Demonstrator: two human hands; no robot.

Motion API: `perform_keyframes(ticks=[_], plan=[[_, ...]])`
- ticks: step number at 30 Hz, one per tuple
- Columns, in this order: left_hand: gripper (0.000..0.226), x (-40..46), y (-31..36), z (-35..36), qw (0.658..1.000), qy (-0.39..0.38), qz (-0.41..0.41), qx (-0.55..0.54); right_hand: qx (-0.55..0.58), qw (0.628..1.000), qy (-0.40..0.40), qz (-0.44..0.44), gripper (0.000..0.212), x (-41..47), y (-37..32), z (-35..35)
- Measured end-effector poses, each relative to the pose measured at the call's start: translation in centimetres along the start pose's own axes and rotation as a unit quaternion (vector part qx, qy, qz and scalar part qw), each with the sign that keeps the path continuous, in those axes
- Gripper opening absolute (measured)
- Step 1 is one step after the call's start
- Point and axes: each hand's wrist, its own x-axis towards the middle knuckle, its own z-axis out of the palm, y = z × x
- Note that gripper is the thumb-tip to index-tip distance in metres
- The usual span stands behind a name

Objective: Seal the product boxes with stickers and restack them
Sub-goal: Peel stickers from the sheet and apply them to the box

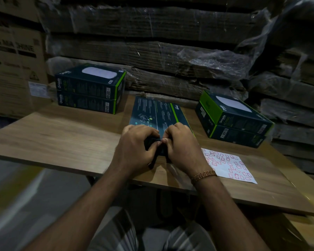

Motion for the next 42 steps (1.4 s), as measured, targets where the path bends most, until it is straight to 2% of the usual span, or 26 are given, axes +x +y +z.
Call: perform_keyframes(ticks=[11, 27, 42], plan=[[0.022, 0.0, 0.2, 0.1, 1.000, 0.001, -0.004, 0.009, -0.003, 1.000, 0.003, 0.001, 0.006, 0.0, 0.1, 0.2], [0.016, 0.1, 0.5, 0.2, 1.000, 0.000, -0.005, 0.029, -0.032, 0.999, -0.034, -0.004, 0.004, 0.8, 0.1, 0.0], [0.014, 0.1, 0.4, 0.3, 0.999, -0.003, -0.004, 0.048, 0.003, 0.998, -0.067, 0.001, 0.011, 1.7, 0.3, -0.2]])
